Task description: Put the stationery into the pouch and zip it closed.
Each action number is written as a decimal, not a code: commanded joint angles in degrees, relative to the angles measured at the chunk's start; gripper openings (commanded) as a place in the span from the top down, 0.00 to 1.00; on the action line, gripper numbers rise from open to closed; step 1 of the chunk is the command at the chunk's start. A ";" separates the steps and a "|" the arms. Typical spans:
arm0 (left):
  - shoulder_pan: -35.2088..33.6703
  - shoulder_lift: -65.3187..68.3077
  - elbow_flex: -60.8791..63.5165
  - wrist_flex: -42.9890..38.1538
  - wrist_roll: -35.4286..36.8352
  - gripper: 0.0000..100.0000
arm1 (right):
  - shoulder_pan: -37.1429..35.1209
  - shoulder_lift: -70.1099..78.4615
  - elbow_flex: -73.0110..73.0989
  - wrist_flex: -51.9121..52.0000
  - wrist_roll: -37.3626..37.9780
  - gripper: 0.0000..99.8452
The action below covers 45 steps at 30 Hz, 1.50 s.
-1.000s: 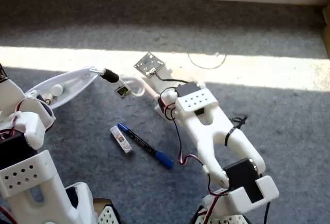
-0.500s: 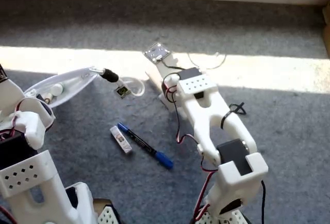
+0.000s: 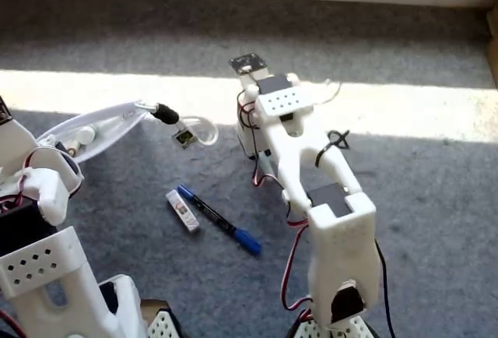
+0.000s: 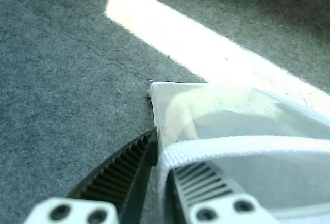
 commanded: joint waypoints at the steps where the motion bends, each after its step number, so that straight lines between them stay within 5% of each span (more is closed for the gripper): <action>1: -0.31 -1.54 -0.66 -1.49 0.53 0.99 | 0.31 1.45 -8.66 4.44 -0.62 0.99; 7: -0.31 -1.54 -0.66 -1.49 0.53 0.99 | 0.31 7.16 -17.80 10.68 -0.35 0.99; 14: -0.40 -1.54 -0.66 -1.58 0.53 0.99 | 0.22 12.00 -26.68 15.69 -0.26 0.82; 19: -0.40 -1.54 -0.66 -1.58 0.53 0.99 | -0.84 12.97 -30.29 15.52 2.37 0.81; 45: -0.22 -1.54 -0.66 -1.41 0.53 0.99 | -2.51 22.81 -32.84 -3.12 3.34 0.81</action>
